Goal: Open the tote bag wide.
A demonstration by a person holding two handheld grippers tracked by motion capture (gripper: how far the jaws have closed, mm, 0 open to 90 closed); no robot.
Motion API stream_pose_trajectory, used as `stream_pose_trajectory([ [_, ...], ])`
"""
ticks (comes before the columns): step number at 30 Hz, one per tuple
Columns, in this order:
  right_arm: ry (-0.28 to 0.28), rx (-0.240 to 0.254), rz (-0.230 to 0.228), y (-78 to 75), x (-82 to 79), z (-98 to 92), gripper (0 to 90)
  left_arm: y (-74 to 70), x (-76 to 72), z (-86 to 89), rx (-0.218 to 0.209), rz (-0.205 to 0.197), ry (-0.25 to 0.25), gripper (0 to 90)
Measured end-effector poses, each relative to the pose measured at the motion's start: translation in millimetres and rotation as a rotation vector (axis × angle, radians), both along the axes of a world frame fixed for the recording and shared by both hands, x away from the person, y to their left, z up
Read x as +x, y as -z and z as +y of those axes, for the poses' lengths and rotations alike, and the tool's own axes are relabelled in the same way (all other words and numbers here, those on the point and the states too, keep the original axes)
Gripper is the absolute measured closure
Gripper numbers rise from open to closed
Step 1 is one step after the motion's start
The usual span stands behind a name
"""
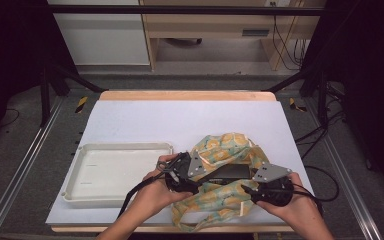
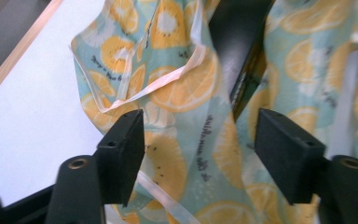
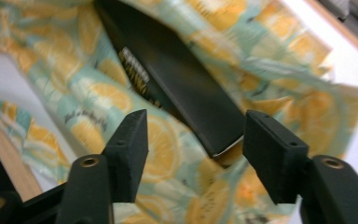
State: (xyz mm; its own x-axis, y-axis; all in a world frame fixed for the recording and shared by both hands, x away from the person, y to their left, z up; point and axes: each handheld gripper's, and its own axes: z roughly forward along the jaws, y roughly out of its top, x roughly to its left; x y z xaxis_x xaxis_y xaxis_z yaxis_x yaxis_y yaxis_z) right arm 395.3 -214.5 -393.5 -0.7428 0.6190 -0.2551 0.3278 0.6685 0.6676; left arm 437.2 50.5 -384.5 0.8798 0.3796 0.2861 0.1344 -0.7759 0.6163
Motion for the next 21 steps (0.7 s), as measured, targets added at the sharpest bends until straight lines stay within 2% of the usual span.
stream_pose_trajectory([
  [1, 0.0, 0.0, 0.0, 0.0, 0.0, 0.0, 39.3, 0.0, 0.0, 0.0, 0.0, 0.0, 0.0, 31.6],
  [3, -0.015, -0.004, 0.018, 7.9, -1.5, 2.2, 34.9, 8.5, 8.2, -2.4, 0.028, 0.017, -0.01, 32.2],
  [5, -0.021, -0.007, 0.041, 13.7, -1.2, 3.1, 31.9, 12.6, 13.5, -1.4, 0.049, 0.022, -0.018, 36.8],
  [6, -0.018, -0.019, 0.05, 16.7, -0.6, 3.4, 31.2, 13.6, 15.5, -0.3, 0.038, 0.033, -0.019, 41.3],
  [8, 0.001, -0.037, 0.06, 22.2, 1.5, 2.2, 30.8, 13.5, 17.7, 1.2, 0.037, 0.028, -0.027, 51.9],
  [13, 0.027, -0.028, 0.084, 29.9, 7.7, -5.1, 30.9, 14.3, 21.7, 1.8, 0.057, 0.043, -0.011, 72.9],
  [15, 0.033, -0.023, 0.091, 31.2, 8.7, -8.3, 30.8, 14.7, 23.8, 2.3, 0.06, 0.038, -0.012, 78.1],
  [19, 0.033, 0.0, 0.08, 30.2, 8.9, -10.0, 31.4, 13.8, 25.7, 3.6, 0.048, 0.034, -0.016, 86.6],
  [20, 0.025, 0.02, 0.047, 23.7, 6.7, -8.9, 37.3, 13.2, 25.8, 4.5, 0.048, 0.034, -0.017, 87.3],
  [21, 0.021, 0.022, 0.039, 20.5, 5.7, -8.5, 39.9, 13.2, 25.8, 4.5, 0.048, 0.034, -0.017, 87.6],
])
